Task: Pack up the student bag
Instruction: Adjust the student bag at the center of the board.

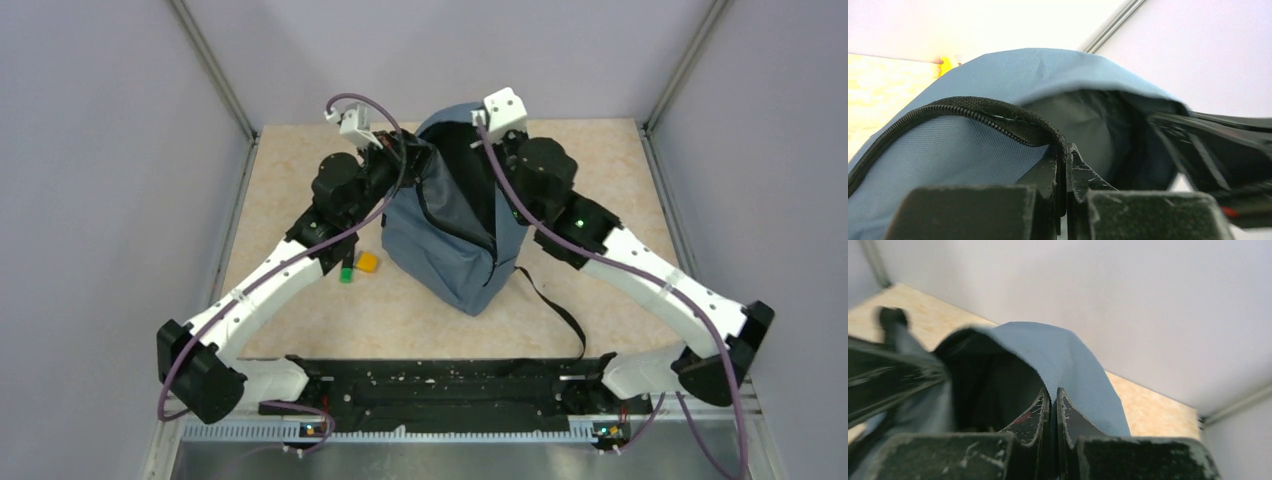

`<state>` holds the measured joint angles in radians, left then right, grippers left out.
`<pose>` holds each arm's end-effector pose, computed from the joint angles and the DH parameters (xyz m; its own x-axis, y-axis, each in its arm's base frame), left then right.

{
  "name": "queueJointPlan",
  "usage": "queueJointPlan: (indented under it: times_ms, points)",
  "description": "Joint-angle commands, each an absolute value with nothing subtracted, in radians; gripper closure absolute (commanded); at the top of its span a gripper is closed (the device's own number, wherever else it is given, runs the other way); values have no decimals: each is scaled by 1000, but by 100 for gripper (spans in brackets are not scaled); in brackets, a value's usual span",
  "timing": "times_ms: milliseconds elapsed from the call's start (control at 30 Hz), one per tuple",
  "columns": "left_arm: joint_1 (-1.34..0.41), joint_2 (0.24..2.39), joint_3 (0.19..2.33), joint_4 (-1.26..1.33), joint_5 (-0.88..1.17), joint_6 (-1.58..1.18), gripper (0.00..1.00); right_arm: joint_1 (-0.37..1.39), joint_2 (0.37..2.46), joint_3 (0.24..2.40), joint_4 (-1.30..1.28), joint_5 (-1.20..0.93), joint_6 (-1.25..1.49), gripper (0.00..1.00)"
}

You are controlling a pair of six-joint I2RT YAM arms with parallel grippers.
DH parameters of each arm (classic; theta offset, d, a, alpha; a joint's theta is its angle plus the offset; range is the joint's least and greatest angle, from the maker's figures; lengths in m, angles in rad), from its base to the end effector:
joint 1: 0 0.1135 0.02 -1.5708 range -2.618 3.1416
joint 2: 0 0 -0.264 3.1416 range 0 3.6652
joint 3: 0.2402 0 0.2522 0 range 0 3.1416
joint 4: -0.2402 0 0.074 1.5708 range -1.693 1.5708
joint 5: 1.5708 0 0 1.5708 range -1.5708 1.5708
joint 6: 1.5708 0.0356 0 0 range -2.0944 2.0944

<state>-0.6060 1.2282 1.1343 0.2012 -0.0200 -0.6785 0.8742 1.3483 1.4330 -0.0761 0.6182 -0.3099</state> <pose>0.2386 -0.1645 0.4107 -0.2786 -0.5704 -0.7727 0.4859 0.6103 -0.6257 0.2107 0.2198 0.4524 0.0825 -0.2887 -0.9539 -0.2395 0.9233 -0.3002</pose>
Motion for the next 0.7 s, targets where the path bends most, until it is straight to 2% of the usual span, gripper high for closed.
queueJointPlan:
  times_ms: [0,100,133,233,300,400,467,667]
  points:
    - [-605,1285,1219,312,-49,-680,100,872,1242,1491,-132,385,-177,100]
    - [-604,1319,1257,277,-35,-644,99,870,1238,1463,-115,454,-160,100]
    - [-603,1323,1273,247,-31,-625,93,870,1238,1458,-113,488,-159,100]
    - [-595,1313,1313,135,10,-544,52,865,1249,1463,-124,568,-154,100]
    - [-587,1289,1321,65,66,-496,35,856,1258,1472,-135,597,-147,100]
    - [-570,1234,1302,-10,172,-426,16,841,1267,1484,-146,618,-132,100]
    - [-555,1200,1310,-130,229,-380,10,831,1271,1487,-146,624,-129,100]
    - [-495,1098,1270,-364,217,-337,6,811,1275,1493,-153,623,-120,100]
